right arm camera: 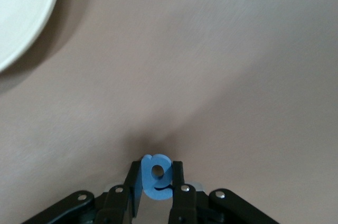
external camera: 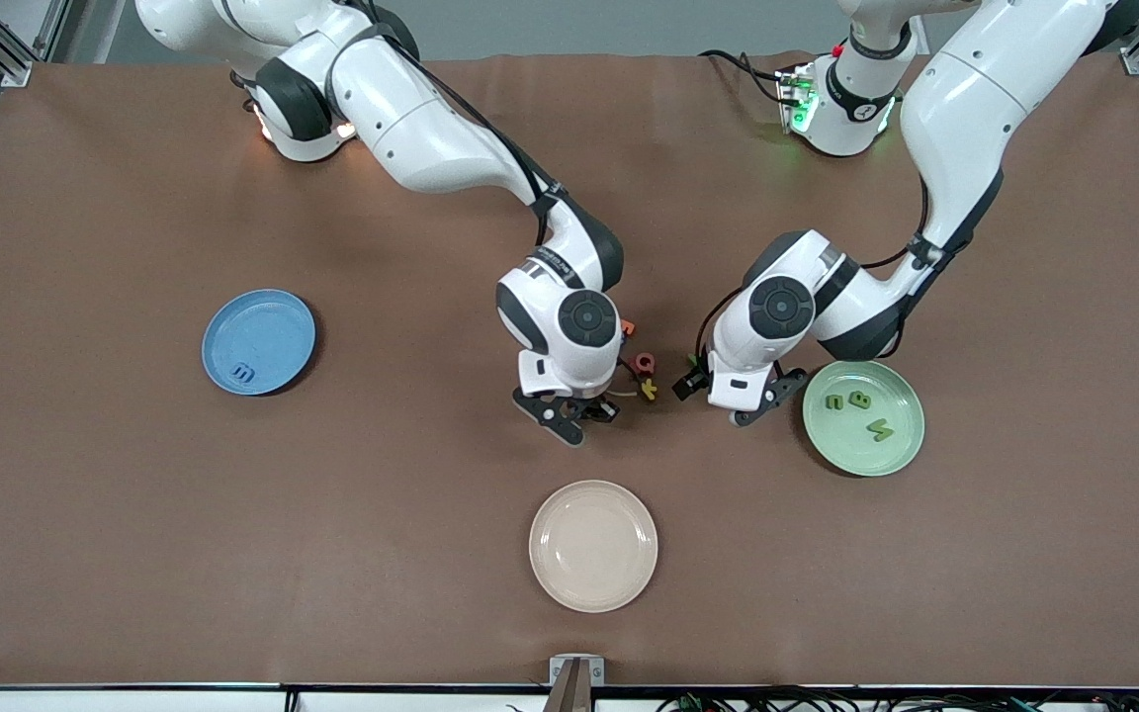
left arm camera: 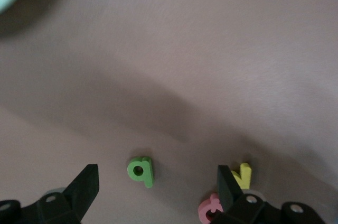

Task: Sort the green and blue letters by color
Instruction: 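Carry the blue e to the blue plate while the left gripper grasps q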

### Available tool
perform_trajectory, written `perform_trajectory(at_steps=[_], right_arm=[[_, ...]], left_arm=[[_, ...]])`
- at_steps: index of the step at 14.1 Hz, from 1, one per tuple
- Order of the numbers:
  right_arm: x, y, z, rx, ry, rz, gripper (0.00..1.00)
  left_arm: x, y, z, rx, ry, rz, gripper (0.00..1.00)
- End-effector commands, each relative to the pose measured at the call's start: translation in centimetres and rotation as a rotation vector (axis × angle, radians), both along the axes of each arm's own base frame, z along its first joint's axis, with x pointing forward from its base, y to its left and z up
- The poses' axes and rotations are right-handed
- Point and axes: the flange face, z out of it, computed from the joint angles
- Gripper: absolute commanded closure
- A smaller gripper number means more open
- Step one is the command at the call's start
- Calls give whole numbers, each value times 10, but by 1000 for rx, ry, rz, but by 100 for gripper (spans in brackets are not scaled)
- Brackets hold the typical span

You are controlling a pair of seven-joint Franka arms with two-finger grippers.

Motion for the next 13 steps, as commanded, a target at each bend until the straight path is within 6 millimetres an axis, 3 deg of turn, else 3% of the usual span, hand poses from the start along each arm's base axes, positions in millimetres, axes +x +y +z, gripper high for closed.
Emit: perform_trajectory(at_steps=[1,2,4,6,7,10,13], right_arm=[[21,-39,67,9,71,84,100],[28,-57,88,13,86,116,100],[31,-98,107,4,139,157,100],[23,-147,123,20,150,209,100],[15,-182,129,44,128,242,100],[-26,-284,124,75,115,387,100],[-54,-364,112,96,105,491,100]], left_arm=[[-15,-5,-6,12,-14,68,2],[-18,-5,-8,12,-12,72,2],[-24,-8,-13,6,-9,77,4],[-27,-8,-18,-12,-17,86,7],[-27,-8,-19,-17,-19,92,8],[-34,-7,-29,-6,-3,90,16],[-36,-2,-45,39,-32,105,19]])
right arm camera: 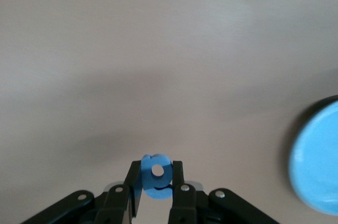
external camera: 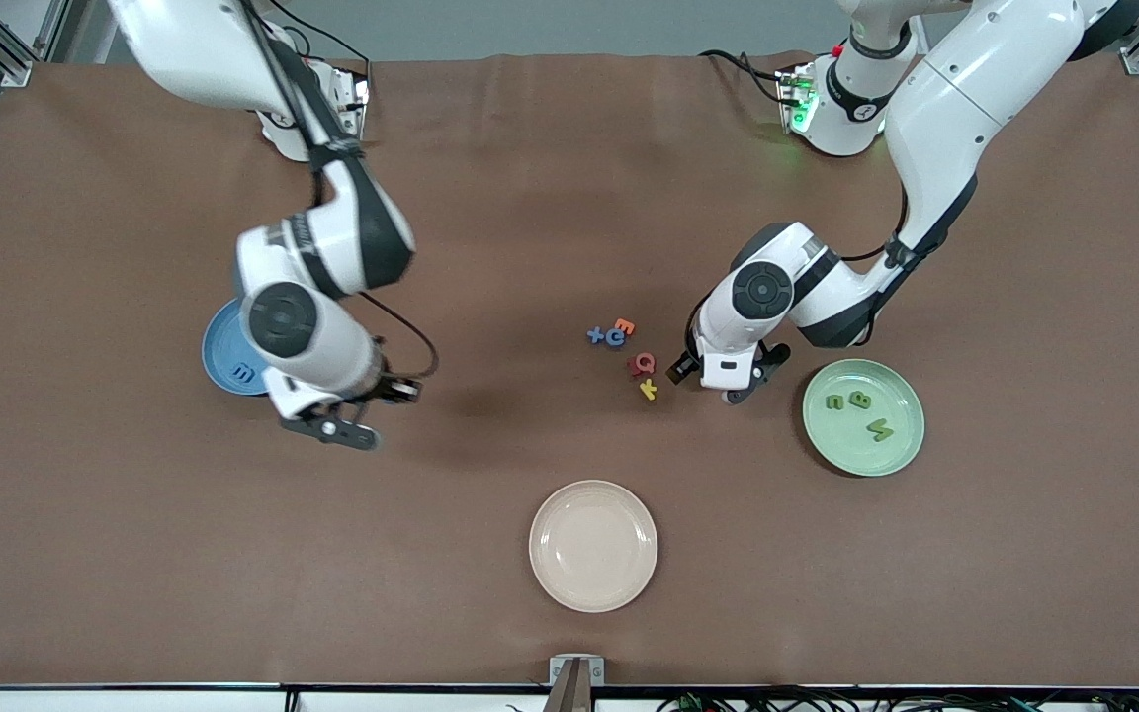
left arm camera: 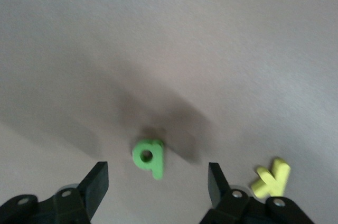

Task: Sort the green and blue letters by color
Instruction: 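Carry the blue e to the blue plate while the left gripper grasps q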

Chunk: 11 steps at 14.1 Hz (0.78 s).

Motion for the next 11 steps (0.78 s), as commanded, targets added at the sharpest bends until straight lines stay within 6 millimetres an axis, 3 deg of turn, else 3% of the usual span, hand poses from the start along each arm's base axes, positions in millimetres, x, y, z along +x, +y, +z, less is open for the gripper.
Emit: perform_trajectory(at_steps=[1,4,8,11], right_arm=[[-67,-68,-9,37,-7,93,100],[-88,-128,-25,52,-30,153,100],[-113,-180,-55,56,-45,177,100],[-119,-220,-69,51,-80,202,98]], left_arm=[[-2,3,-14,31,-39,38,20],[-3,1,-16,34,-45,52,23],[-5,-4,-15,33,-46,46,29],[-6,-5,-14,32,-46,59,41]])
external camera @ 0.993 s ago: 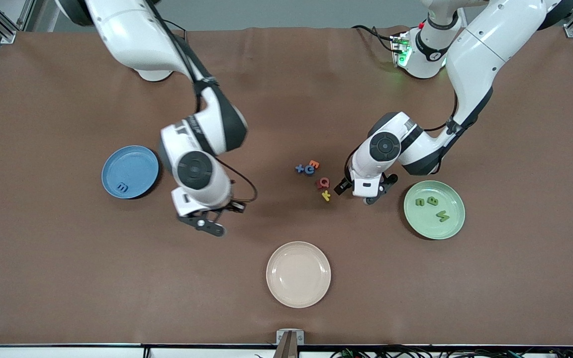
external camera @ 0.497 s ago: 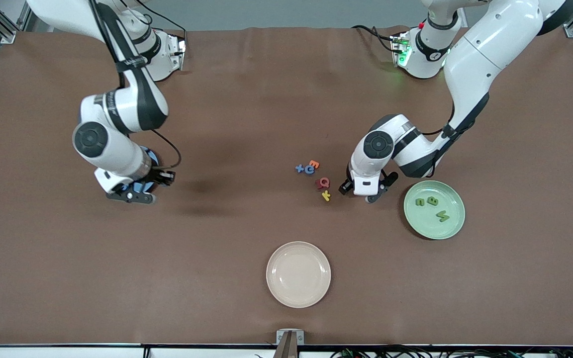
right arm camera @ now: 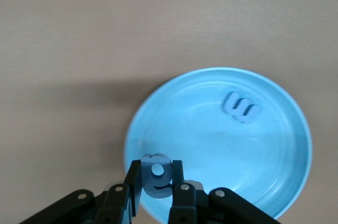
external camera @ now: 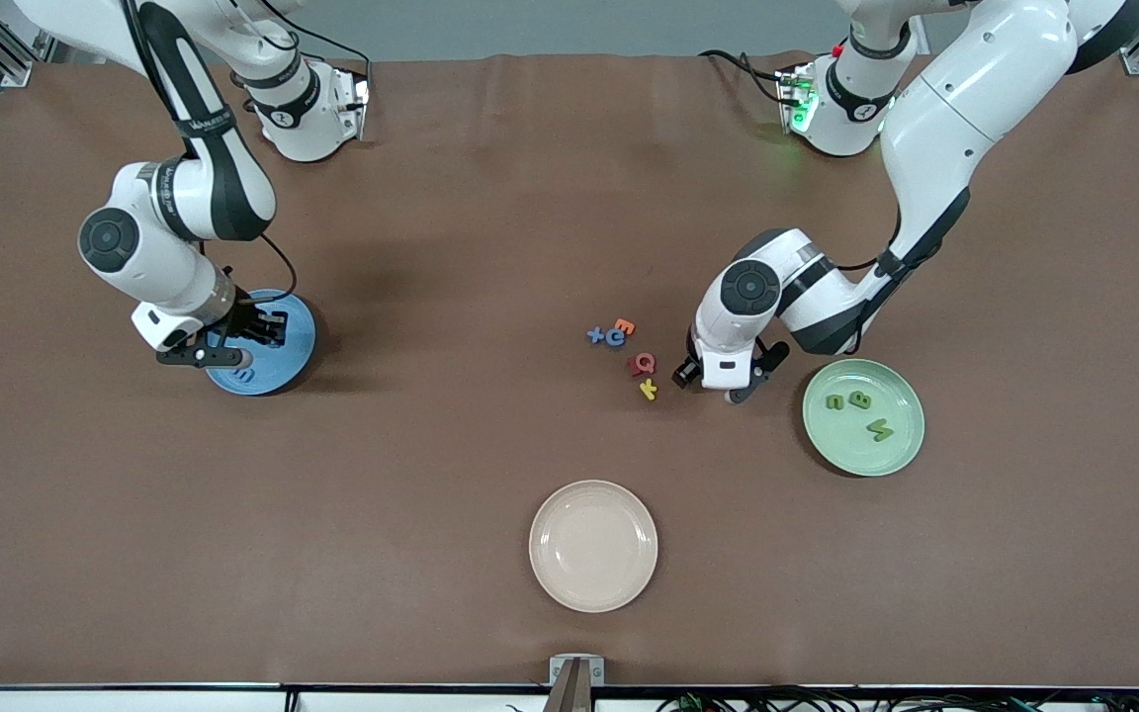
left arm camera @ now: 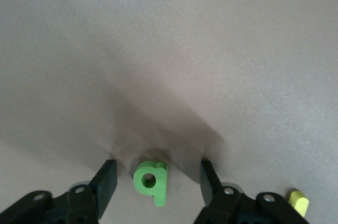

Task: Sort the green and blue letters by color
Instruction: 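Carry the blue e to the blue plate while the left gripper grasps q, then release the e on the blue plate while the left gripper carries q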

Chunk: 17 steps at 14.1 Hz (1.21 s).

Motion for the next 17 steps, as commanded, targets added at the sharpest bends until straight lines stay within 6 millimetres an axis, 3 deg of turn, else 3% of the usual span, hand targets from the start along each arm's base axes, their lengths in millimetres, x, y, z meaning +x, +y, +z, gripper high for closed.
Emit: perform_trajectory(at_steps=[1,2,3,5,7,9,13,15,17], right_arm=[[-12,-38,-8,1,-12,23,84],[-12,-47,-14,0,-8,8,47],[-12,-59,-16,-4,-20,-16,0],[-13,-63,-17,-2,-17,-27,0],[-14,-60,-16,1,3,-32,0],[-12,-32,-9,5,35,-60,0],[1,107,14,-10,8,-207,0],[3,184,22,-5,-19,-260,0],[13,250,23,-11,-14,-335,0]], left_arm=[[-4,-5,0,5,-12,18,47],[-4,-5,0,5,-12,19,55],[-4,-5,0,5,-12,19,66],[-2,-4,1,4,-15,19,80],[0,-4,4,3,-22,21,87],[9,2,10,-1,-37,23,88],[40,16,39,-13,-90,22,89],[51,34,48,8,-90,-36,90],[60,59,58,40,-76,-115,90]])
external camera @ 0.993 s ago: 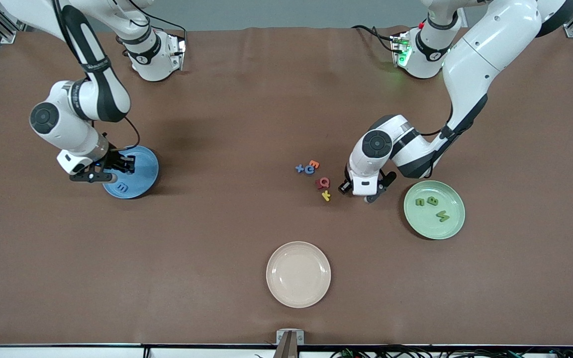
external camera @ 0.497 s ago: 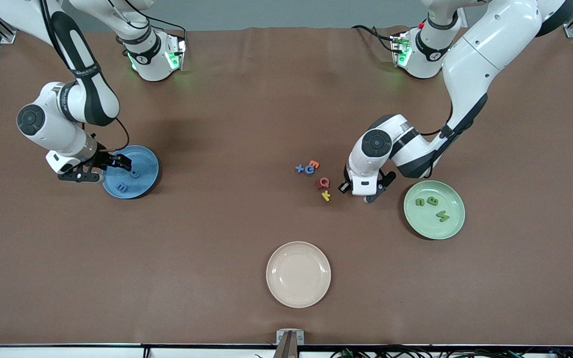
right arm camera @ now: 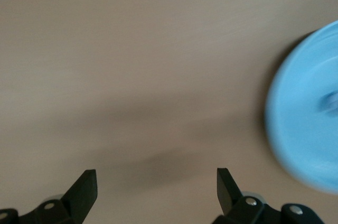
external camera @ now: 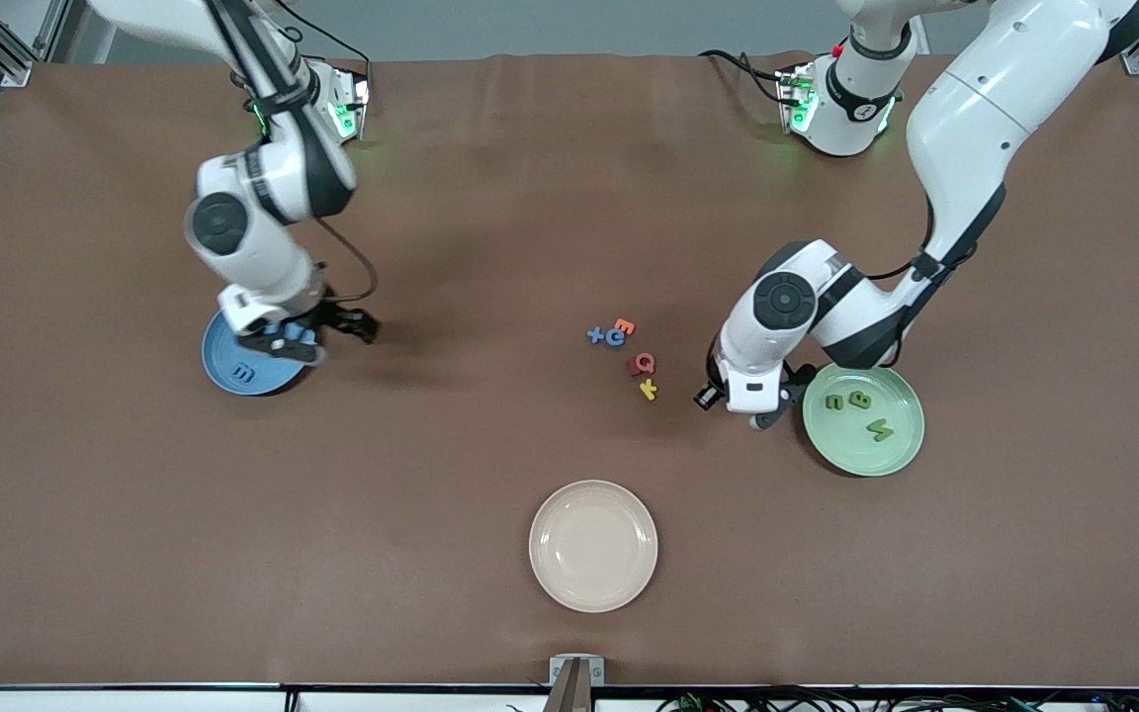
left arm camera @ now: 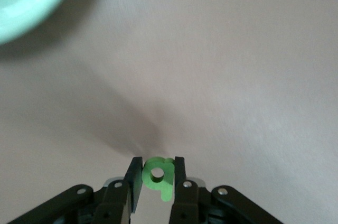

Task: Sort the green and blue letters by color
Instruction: 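Release the e on the blue plate while the left gripper carries q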

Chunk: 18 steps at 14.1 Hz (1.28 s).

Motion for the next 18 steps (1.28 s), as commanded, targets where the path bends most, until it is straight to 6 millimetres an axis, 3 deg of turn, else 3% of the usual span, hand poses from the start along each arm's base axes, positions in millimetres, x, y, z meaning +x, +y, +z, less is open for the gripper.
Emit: perform_trajectory(at_steps=[1,4,6,7,11,18], right_arm=[[21,87,-3,-22,30,-99,0],[42,194,-7,-39,29,-217,0],[53,241,-19,-40,20,-256,0],[46,261,-27,-37,10,-237,0],[22,291,-52,-57,17,-199,0],[-25,340,-77,-77,11,-192,0]], left_arm=[[9,34,22,54,7,-113,90],[29,80,31,54,19,-161,90],[42,110,34,51,13,-175,90],[47,122,33,46,15,-180,90],[63,162,33,37,10,-184,90],[79,192,16,27,22,-192,89]])
